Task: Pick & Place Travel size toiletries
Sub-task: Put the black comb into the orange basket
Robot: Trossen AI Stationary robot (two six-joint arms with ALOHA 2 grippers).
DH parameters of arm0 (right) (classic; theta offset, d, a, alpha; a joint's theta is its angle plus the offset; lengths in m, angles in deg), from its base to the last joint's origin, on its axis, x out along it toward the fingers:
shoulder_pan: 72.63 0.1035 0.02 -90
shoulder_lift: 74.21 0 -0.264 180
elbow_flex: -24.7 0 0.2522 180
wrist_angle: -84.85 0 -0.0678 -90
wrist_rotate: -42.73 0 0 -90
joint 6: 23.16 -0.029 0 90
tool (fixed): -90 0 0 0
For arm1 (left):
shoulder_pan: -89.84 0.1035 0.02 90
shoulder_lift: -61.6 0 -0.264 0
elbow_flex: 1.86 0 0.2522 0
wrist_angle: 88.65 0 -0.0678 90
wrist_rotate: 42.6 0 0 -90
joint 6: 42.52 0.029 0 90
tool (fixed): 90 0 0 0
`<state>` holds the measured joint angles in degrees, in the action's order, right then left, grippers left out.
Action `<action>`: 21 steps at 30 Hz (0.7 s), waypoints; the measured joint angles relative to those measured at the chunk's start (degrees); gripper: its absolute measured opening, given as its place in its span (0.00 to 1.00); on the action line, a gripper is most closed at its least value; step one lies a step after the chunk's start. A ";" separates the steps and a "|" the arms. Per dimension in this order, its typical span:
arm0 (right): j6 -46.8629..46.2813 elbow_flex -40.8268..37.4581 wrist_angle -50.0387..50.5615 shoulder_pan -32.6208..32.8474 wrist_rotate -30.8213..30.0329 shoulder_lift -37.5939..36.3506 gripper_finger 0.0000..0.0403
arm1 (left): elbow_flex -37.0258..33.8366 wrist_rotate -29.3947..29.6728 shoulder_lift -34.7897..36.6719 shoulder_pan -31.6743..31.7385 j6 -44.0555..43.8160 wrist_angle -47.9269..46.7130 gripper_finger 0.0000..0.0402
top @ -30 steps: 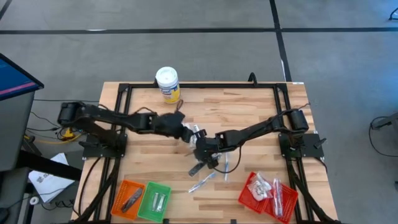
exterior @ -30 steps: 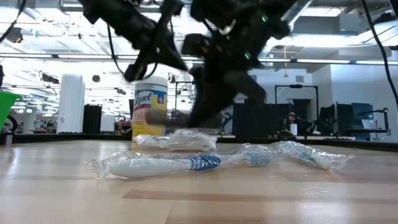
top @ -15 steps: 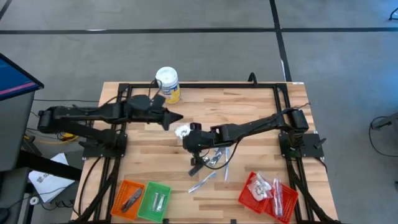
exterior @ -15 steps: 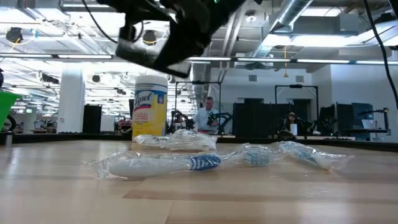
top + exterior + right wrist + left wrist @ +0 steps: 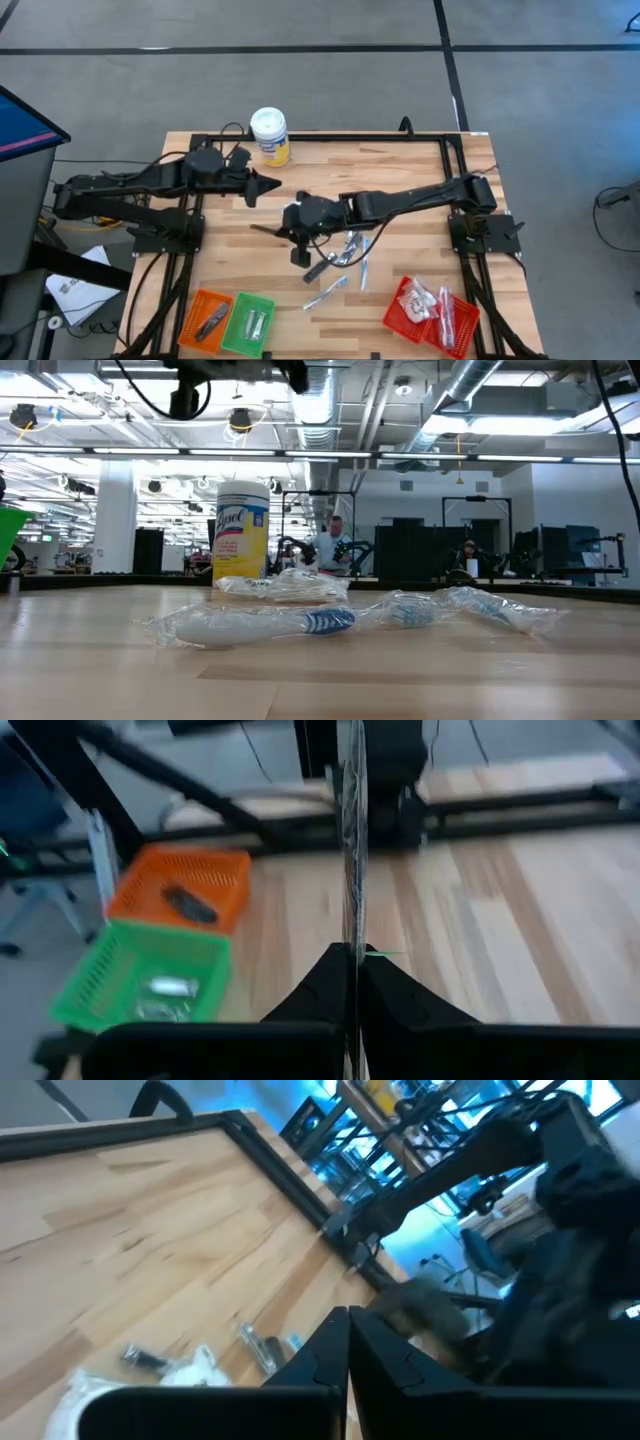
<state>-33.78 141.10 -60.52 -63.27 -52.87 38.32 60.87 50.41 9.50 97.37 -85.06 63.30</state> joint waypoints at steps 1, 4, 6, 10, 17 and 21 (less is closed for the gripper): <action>-0.03 1.26 0.26 0.00 0.28 0.00 0.02 | -0.02 0.00 0.24 0.00 0.14 -0.65 0.00; -1.22 5.06 0.20 -0.03 1.31 0.00 0.03 | -0.02 0.00 0.97 0.00 0.35 -0.59 0.00; -1.45 7.82 0.46 0.00 1.52 0.00 0.03 | -0.01 0.00 1.46 0.00 0.63 -0.35 0.00; -1.43 13.71 1.03 0.00 2.24 0.00 0.01 | -0.02 0.00 2.39 0.00 2.24 -0.86 0.00; -1.45 21.16 1.41 0.00 2.80 -0.04 0.03 | -0.02 0.00 3.01 0.00 3.40 -0.78 0.00; -1.45 24.91 1.25 0.00 2.80 -0.04 0.03 | -0.02 0.00 3.01 0.00 3.62 -0.76 0.00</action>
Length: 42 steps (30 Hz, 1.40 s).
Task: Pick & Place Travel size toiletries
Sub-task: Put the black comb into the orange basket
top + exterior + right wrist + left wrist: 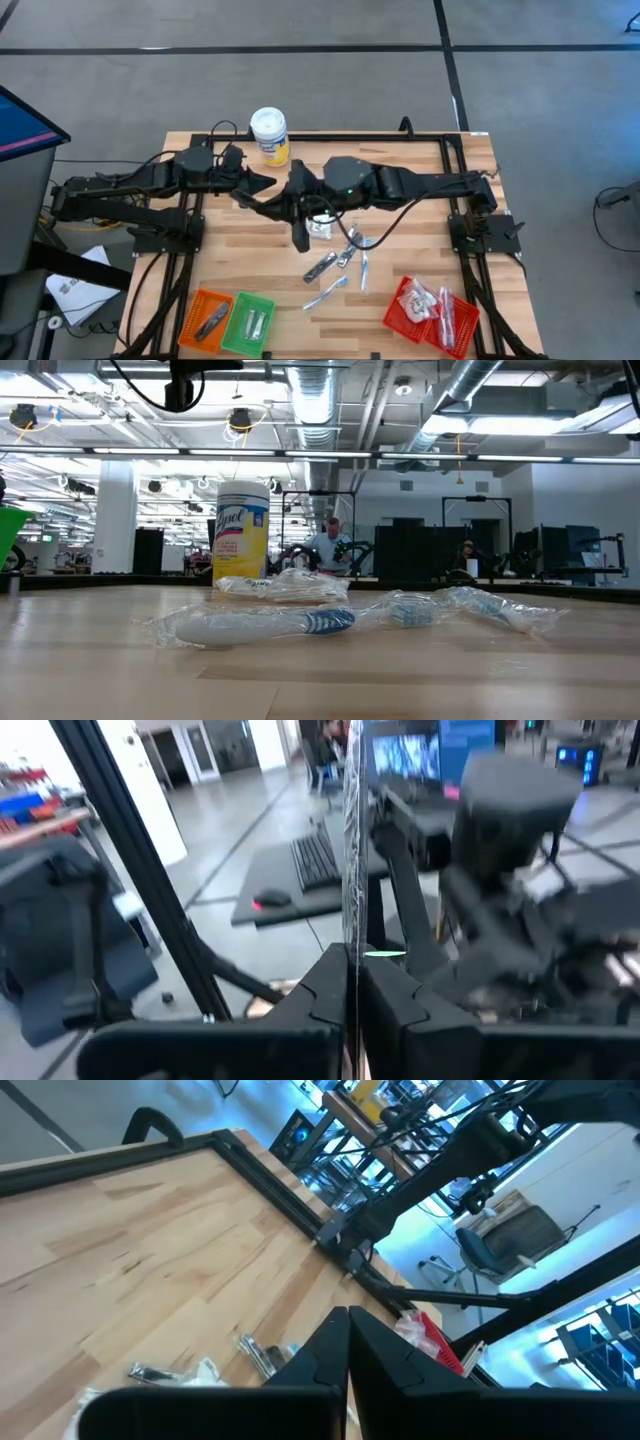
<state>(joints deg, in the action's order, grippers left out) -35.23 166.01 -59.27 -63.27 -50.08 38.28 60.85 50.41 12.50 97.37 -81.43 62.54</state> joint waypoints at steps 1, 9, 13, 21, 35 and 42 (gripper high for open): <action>0.00 0.66 -0.34 0.00 0.00 -0.02 0.02 | 0.00 0.00 0.00 0.00 0.02 0.00 0.00; 0.00 6.17 -1.77 -0.07 0.00 -0.07 0.03 | 0.00 -0.02 0.91 -0.31 -0.18 1.67 0.00; 0.00 7.46 -2.25 -0.07 -0.02 -0.15 0.03 | 0.02 -0.04 3.65 -0.50 0.31 6.98 0.00; 0.00 7.21 -1.69 -1.45 -1.60 -2.54 0.02 | 0.04 -0.98 11.64 -0.50 2.38 15.88 0.00; -1.12 1.33 3.05 -0.99 -2.19 -3.48 0.03 | 0.07 -6.06 12.40 -0.50 2.29 16.87 0.00; -1.53 -6.85 2.67 2.02 -7.57 -7.67 0.01 | 0.07 -8.45 8.73 -0.50 2.07 16.77 0.00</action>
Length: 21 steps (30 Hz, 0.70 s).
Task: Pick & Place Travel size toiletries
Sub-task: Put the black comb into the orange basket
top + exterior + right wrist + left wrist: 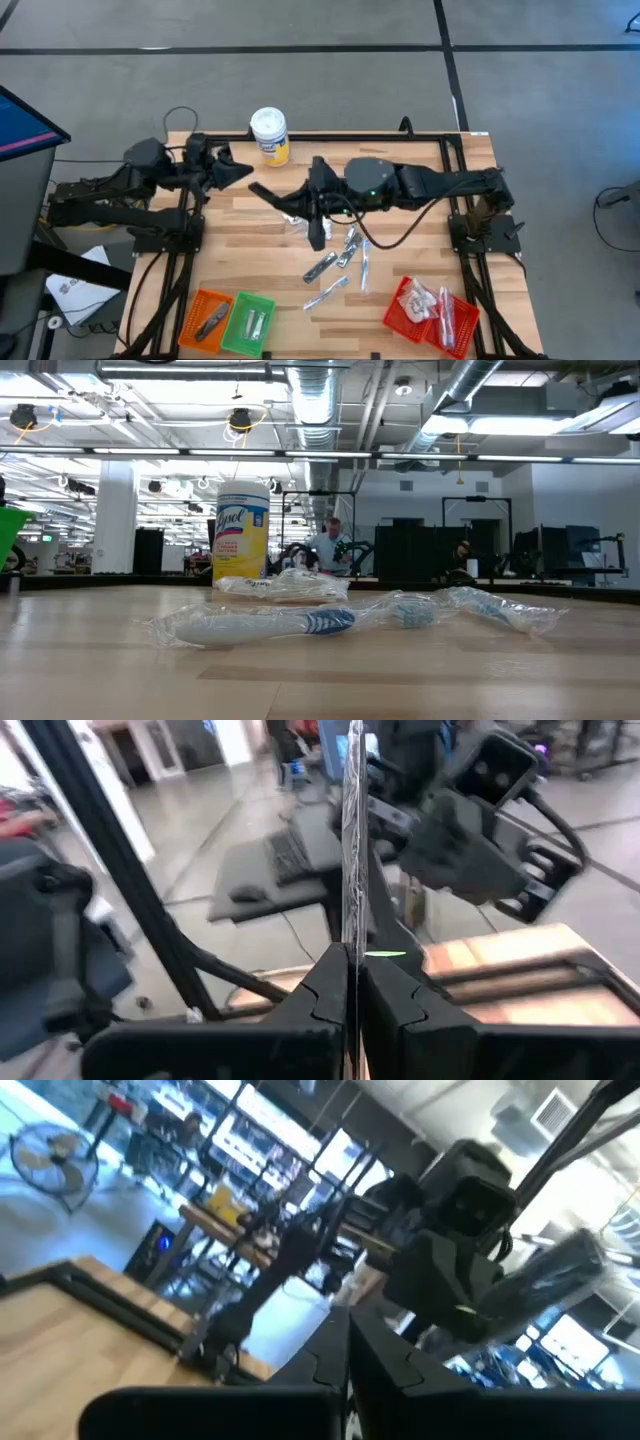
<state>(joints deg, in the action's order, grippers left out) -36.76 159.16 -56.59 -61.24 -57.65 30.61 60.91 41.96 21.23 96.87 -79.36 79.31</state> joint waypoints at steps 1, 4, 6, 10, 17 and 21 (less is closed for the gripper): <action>0.00 -1.33 -0.95 0.37 -1.00 -0.69 0.01 | 0.00 -0.60 -0.68 0.00 -0.44 0.01 0.00; -1.31 -6.82 -4.00 0.84 -4.59 -4.65 0.02 | -0.07 -2.09 -1.98 0.00 -1.19 0.20 0.00; -2.50 -11.97 -8.43 1.22 -6.09 -7.81 0.03 | -0.07 -2.27 -2.28 -0.18 -1.60 -0.02 0.00; -4.21 -24.52 -21.28 0.99 -7.71 -13.78 0.02 | -0.07 -2.43 -2.76 -1.16 -1.59 1.99 0.00; -10.96 -37.80 -53.75 -0.08 -7.86 -15.49 0.02 | -0.07 -2.45 -4.53 -1.29 -1.60 6.53 0.01; -14.42 -37.98 -56.66 -0.21 -7.85 -12.28 0.02 | -0.04 -2.44 -6.74 -1.33 -1.77 9.33 0.05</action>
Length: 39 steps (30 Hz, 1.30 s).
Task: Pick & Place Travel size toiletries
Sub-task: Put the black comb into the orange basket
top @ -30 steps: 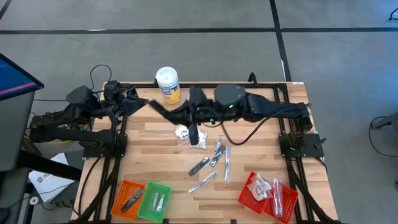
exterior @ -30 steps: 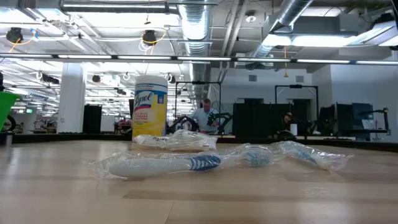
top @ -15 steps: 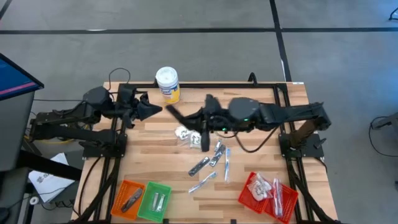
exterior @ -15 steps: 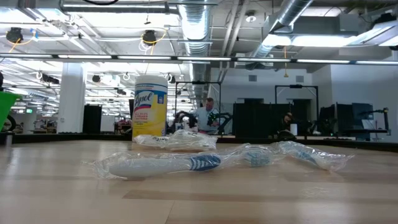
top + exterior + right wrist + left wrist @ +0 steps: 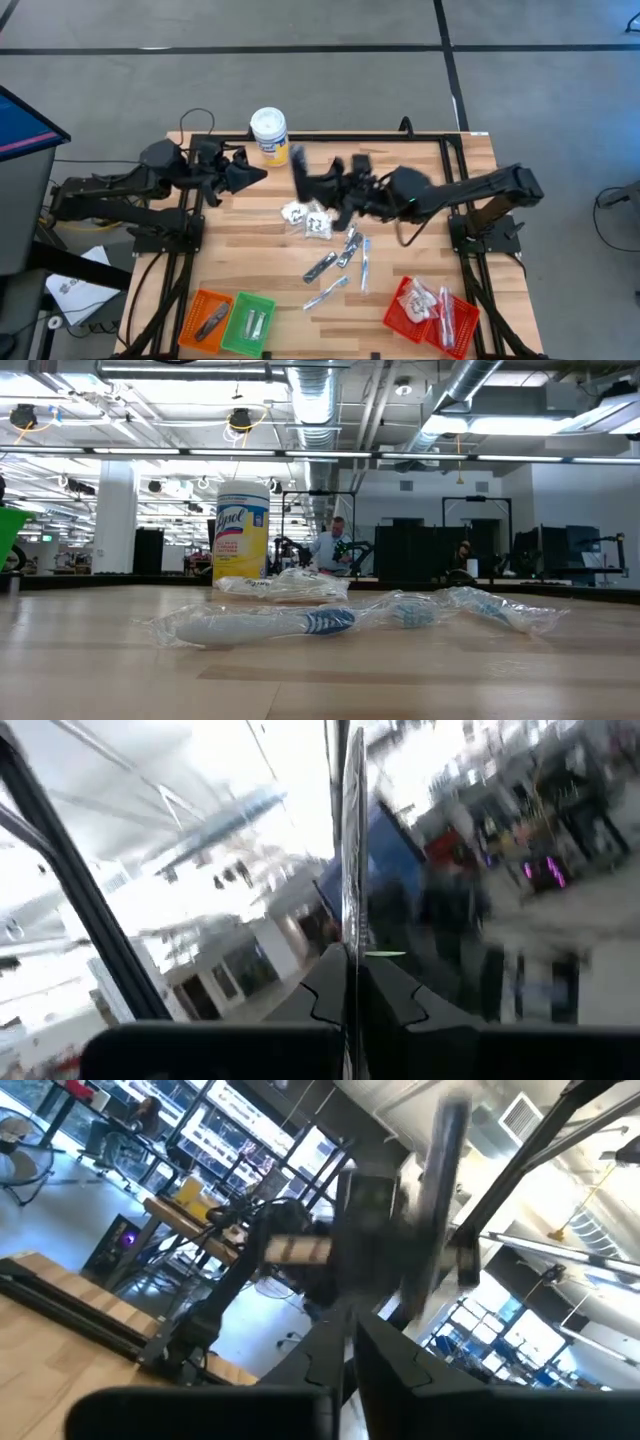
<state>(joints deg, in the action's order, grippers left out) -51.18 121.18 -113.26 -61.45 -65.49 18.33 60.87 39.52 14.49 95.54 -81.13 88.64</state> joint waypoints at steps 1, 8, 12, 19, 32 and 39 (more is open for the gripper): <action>-1.14 -0.11 0.32 0.02 0.08 0.88 0.02 | 0.01 0.01 -0.88 -0.24 -0.51 1.08 0.07; -6.98 0.03 0.54 -0.50 0.11 3.50 0.02 | 0.00 0.19 -3.23 -2.08 -1.11 4.51 0.25; -7.70 0.05 1.97 -0.57 0.19 3.35 0.02 | 0.00 0.62 -2.89 -2.08 -1.26 4.59 0.33; -12.01 0.03 7.56 -0.91 0.10 3.33 0.02 | 0.00 1.56 -3.00 -2.08 -1.26 5.44 0.40; -12.62 0.03 9.76 -1.19 -0.17 3.33 0.02 | 0.00 1.86 -7.06 -2.77 -2.44 8.97 0.41; -12.62 0.05 10.60 -1.22 -0.48 3.33 0.02 | 0.02 1.86 -9.24 -2.85 -3.54 10.79 0.41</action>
<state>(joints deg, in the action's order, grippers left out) -63.80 121.22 -102.66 -62.68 -65.97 21.66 60.89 41.38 5.25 92.69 -84.68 99.43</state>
